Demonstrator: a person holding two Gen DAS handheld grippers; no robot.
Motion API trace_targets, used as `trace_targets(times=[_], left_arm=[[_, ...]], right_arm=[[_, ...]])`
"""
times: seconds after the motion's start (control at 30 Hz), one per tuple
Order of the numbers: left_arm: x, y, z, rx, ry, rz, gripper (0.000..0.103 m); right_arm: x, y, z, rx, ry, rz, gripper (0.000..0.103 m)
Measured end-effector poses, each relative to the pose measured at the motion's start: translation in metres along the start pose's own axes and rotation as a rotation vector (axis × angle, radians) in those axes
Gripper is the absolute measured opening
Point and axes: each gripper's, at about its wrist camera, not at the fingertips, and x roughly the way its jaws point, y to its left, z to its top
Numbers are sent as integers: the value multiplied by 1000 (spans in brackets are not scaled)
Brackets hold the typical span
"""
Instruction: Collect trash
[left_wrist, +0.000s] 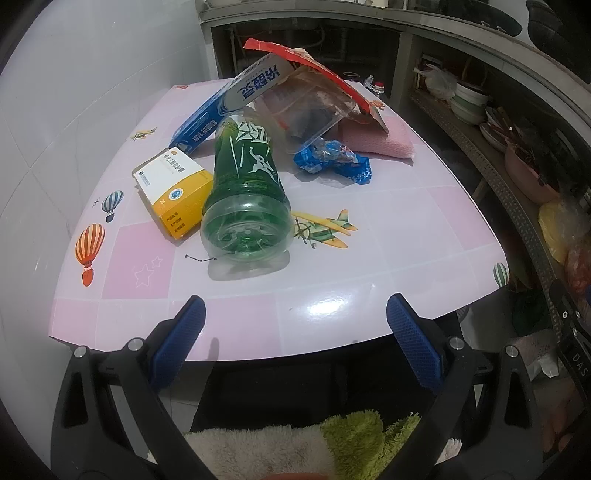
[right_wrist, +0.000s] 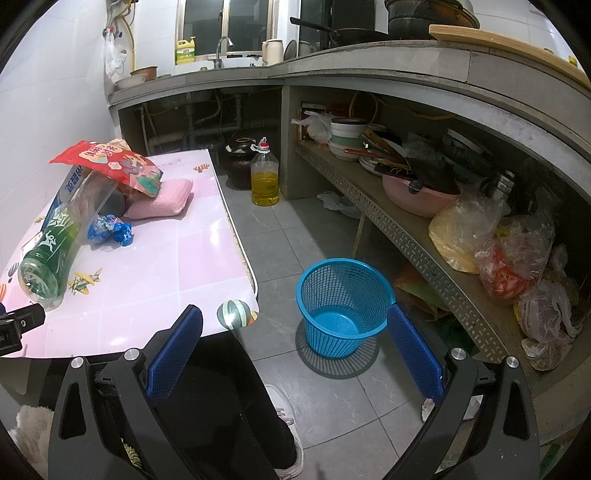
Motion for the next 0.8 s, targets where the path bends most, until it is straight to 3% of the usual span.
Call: trace_targets(times=[0.8], left_arm=[[3, 4, -2, -1, 9, -2, 95]], right_arm=[[1, -1, 1, 3, 2, -1, 97]])
